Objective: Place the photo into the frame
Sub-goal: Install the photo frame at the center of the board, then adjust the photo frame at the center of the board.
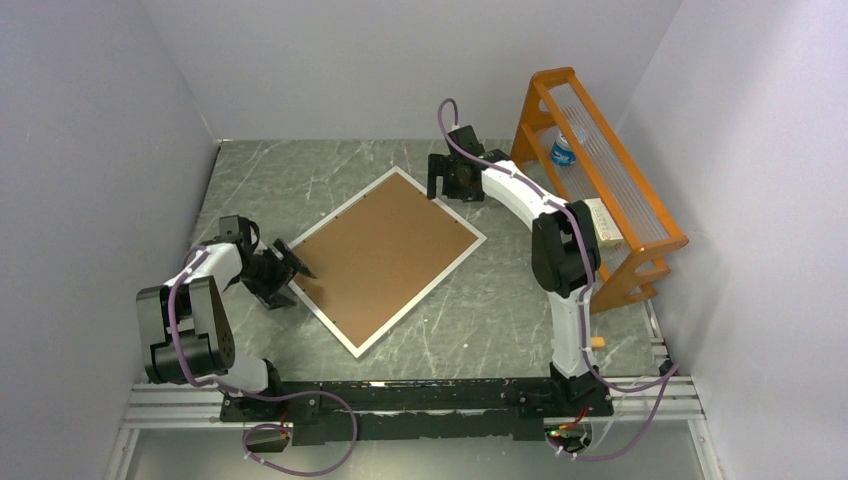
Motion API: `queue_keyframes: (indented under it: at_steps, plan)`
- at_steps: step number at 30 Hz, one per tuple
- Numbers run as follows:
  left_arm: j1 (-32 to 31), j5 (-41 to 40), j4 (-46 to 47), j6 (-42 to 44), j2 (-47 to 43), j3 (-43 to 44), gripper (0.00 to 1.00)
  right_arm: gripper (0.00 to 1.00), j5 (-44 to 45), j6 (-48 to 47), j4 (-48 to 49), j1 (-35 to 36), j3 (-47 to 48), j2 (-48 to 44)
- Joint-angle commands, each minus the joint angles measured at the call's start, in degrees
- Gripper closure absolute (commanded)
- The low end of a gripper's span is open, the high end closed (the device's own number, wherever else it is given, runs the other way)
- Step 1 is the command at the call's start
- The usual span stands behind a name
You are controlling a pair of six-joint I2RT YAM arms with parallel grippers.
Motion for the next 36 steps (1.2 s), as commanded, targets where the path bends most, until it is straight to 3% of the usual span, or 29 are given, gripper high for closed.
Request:
queue_keyframes:
  at_steps: [1,8,15,23,28,32,36]
  plan:
    - [0.0,-1.0,4.6,-3.4,-1.2,-1.1,0.16,0.05,2.0,-3.2,-2.7,-2.0,4.7,5.0]
    - [0.0,1.9,7.9,-3.8,1.8,-2.1,0.16,0.04,-4.7,-6.9,-5.0,-3.2,8.4,10.0]
    - [0.1,4.7,10.1,-3.8,4.6,1.1,0.18,0.08,-12.1,-6.2,-2.9,-3.2,0.7,5.0]
    - [-0.1,12.9,15.0,-5.2,16.7,12.6,0.21,0.14,-21.3,-0.6,3.1,-3.2,-14.7,-6.5]
    - [-0.5,18.3,16.1,-4.3,26.8,22.0,0.22,0.16,-24.2,6.4,1.2,-1.7,-25.7,-13.0]
    - [-2.2,22.2,22.7,-9.6,33.8,27.1,0.23,0.16,-27.4,13.0,7.2,0.6,-38.0,-20.0]
    - [-6.0,23.6,26.8,-12.7,40.0,32.5,0.25,0.16,-28.9,18.6,12.1,4.5,-44.5,-25.0]
